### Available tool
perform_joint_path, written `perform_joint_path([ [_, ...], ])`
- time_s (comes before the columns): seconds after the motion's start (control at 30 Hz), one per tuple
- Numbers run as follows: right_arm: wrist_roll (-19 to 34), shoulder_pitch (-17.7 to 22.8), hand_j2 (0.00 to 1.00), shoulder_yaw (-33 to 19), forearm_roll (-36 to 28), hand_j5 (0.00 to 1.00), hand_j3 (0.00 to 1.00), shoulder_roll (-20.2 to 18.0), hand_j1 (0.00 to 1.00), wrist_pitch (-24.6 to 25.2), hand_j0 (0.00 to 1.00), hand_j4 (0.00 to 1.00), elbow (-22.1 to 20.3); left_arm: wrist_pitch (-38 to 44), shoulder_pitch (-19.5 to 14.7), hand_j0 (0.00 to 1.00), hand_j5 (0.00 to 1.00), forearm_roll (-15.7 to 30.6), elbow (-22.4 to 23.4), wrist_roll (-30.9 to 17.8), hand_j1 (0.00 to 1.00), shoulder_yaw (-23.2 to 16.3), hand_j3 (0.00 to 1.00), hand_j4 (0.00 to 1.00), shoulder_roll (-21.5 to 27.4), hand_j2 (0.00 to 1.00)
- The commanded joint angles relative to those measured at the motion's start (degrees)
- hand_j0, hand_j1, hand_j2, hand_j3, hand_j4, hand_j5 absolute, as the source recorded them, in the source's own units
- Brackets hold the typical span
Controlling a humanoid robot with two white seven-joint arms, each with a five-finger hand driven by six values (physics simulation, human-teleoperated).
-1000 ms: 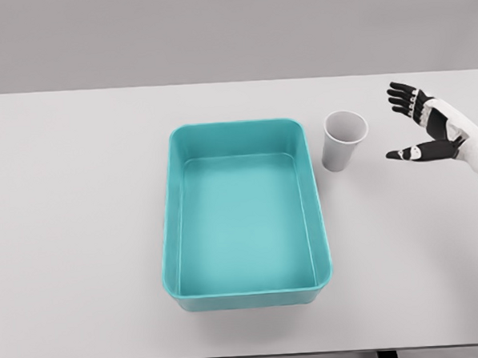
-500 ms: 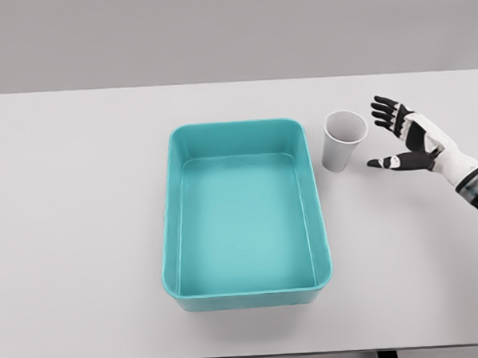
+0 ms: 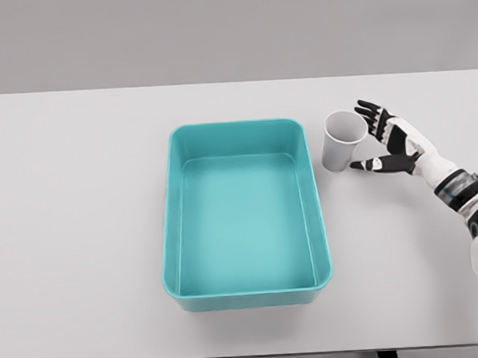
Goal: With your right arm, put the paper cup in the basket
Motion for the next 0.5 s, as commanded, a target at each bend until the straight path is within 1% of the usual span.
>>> perform_joint_path([
  [0.0, 0.0, 0.0, 1.0, 0.0, -0.3, 1.0, 1.0, 0.5, 1.0, 0.0, 1.0, 1.0, 0.2, 0.0, 0.0, 1.0, 1.0, 0.0, 0.0, 0.0, 1.0, 0.0, 1.0, 1.0, 0.0, 1.0],
  [0.07, 0.0, -0.2, 1.0, 0.1, -0.3, 1.0, 1.0, 0.5, 1.0, 0.0, 1.0, 1.0, 0.3, 0.0, 0.0, 1.0, 1.0, 0.0, 0.0, -0.1, 1.0, 0.1, 1.0, 1.0, 0.0, 1.0],
  [0.13, 0.0, -0.5, 1.0, 0.1, -0.1, 1.0, 1.0, 1.3, 1.0, 0.0, 1.0, 1.0, 1.5, 0.0, 0.0, 1.0, 1.0, 0.0, 0.0, 0.0, 1.0, 0.0, 1.0, 1.0, 0.0, 1.0],
  [0.27, 0.0, -1.1, 1.0, 0.2, 1.2, 1.0, 1.0, 2.2, 1.0, -0.4, 1.0, 1.0, 2.2, 0.0, 0.0, 1.0, 1.0, 0.0, 0.0, 0.0, 1.0, 0.0, 1.0, 1.0, 0.0, 1.0],
  [0.47, 0.0, -1.8, 1.0, 1.1, 1.3, 1.0, 1.0, 3.0, 1.0, -0.4, 1.0, 1.0, 2.2, 0.0, 0.0, 1.0, 1.0, 0.0, 0.0, 0.0, 1.0, 0.0, 1.0, 1.0, 0.0, 1.0],
])
